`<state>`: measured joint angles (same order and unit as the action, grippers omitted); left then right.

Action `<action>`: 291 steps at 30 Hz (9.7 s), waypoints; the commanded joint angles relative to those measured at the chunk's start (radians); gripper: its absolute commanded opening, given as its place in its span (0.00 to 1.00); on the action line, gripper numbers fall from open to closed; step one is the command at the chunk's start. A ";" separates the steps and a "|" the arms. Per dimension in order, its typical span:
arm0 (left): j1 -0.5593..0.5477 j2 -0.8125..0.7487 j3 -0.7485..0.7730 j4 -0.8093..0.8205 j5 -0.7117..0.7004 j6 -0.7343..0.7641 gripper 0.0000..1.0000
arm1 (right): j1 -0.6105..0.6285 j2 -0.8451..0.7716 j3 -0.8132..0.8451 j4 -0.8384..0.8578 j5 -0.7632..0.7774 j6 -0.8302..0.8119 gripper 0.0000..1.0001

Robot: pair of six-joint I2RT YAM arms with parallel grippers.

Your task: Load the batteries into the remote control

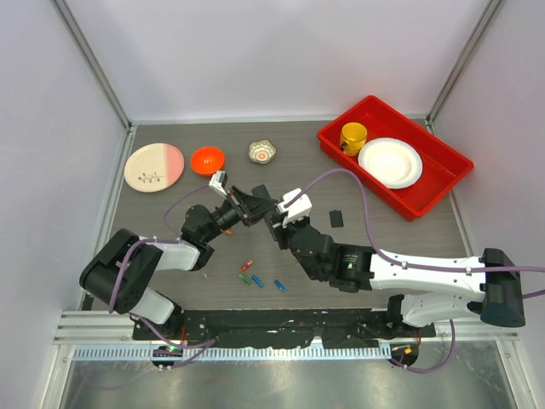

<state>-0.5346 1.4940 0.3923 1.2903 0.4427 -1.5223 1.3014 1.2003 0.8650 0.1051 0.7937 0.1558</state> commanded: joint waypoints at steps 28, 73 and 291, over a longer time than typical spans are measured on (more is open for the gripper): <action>0.013 -0.563 -0.111 -0.437 -0.113 0.358 0.08 | -0.508 0.174 0.014 -0.162 -0.342 0.415 0.48; 0.018 -0.684 -0.178 -0.321 0.139 0.283 0.00 | -0.537 0.803 0.569 -0.383 -0.375 0.261 0.46; 0.016 -0.890 -0.305 -0.611 -0.095 0.341 0.00 | -0.525 0.359 0.155 -0.408 -0.465 0.065 0.54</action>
<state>-0.5213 0.6128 0.0868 0.6540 0.3363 -1.1957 0.8127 1.5139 0.9974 -0.4278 0.5484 0.7685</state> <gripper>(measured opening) 0.214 0.589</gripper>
